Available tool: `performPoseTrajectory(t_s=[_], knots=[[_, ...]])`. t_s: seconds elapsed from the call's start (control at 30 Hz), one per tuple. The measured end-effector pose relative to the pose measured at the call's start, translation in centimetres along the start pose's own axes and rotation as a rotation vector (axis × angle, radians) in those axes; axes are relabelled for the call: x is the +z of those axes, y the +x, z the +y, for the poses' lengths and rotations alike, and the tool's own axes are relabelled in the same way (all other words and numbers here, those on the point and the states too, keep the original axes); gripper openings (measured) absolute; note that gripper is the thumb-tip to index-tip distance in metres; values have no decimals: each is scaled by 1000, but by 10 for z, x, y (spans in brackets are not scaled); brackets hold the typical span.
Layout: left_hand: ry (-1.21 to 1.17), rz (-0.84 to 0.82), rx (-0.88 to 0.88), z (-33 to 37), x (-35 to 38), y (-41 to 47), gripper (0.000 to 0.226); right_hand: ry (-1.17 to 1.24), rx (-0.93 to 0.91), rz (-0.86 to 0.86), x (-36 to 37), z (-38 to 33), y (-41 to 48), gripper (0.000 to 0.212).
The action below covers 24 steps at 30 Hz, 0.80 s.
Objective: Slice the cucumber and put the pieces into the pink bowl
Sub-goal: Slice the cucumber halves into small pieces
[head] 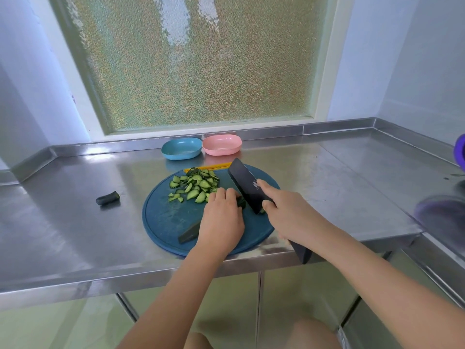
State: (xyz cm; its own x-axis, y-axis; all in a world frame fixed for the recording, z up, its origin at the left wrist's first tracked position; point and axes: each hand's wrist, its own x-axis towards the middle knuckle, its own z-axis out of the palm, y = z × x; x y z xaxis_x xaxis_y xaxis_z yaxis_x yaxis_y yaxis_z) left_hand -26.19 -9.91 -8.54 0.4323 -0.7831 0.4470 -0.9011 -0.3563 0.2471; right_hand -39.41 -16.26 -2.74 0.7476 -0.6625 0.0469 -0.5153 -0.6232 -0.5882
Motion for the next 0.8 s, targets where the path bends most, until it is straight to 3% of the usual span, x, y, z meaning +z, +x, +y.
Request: performPoseTrajectory(t_s=[0.8], knots=[[4, -16, -8, -1, 4, 2, 29, -224, -43, 49, 15, 1, 7, 60]])
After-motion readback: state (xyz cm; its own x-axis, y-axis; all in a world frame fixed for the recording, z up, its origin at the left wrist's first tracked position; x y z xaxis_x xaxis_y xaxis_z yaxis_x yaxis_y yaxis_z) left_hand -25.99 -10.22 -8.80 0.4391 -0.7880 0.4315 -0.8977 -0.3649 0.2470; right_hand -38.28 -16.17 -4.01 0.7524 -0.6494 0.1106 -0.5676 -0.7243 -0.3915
